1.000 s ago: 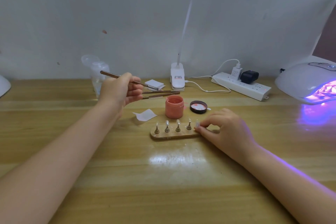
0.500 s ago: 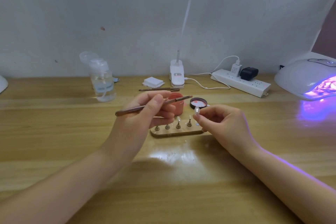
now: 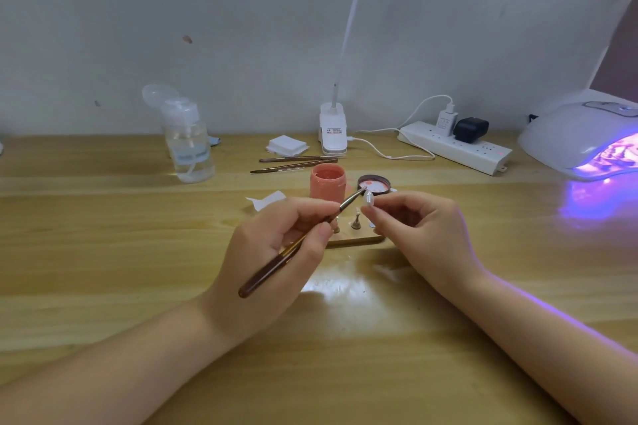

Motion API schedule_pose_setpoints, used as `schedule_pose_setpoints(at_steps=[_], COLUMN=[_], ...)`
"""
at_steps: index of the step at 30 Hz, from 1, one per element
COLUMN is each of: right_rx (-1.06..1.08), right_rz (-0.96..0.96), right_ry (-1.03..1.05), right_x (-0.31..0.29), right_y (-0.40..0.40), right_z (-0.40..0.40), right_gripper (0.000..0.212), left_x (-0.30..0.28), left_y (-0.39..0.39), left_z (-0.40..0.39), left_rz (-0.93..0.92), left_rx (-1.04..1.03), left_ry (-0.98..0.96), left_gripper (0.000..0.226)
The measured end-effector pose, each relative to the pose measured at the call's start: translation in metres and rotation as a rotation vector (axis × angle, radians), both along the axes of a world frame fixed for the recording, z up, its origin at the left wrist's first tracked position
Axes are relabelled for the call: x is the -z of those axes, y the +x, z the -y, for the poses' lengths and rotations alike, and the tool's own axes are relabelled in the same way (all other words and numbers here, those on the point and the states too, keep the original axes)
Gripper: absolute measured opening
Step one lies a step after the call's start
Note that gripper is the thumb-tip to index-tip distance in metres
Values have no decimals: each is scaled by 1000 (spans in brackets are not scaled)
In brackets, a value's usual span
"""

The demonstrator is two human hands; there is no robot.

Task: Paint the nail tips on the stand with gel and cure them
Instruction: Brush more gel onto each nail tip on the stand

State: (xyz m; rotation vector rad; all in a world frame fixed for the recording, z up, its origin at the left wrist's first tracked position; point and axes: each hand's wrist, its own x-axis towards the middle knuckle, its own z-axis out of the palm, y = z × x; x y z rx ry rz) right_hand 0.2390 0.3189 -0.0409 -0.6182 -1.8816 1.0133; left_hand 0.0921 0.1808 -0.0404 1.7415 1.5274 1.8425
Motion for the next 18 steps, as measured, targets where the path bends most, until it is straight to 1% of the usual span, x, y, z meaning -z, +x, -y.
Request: schedule_pose_setpoints(at_steps=[6,9,13,16,18], right_rx=[-10,-13,-14,-18,-15], right_rz=[7,5,-2,3,7], right_ry=[3,11,25,30,35], right_x=[0,0,1,1,1], right_y=[0,0,0,0,0], right_z=[-1,-1,-1,-2,-2], right_gripper=[10,10,14,12,13], left_x=[2,2,0,-1,-1], left_y=[1,1,3,3,3], left_z=[0,0,0,0,0], left_rz=[-30,-74,-116,-157,-178], left_rx=[-6,-21,-37,-35,-36], left_ry=[-14,-7,-7,-1,-1], left_gripper=[21,23,25,27,26])
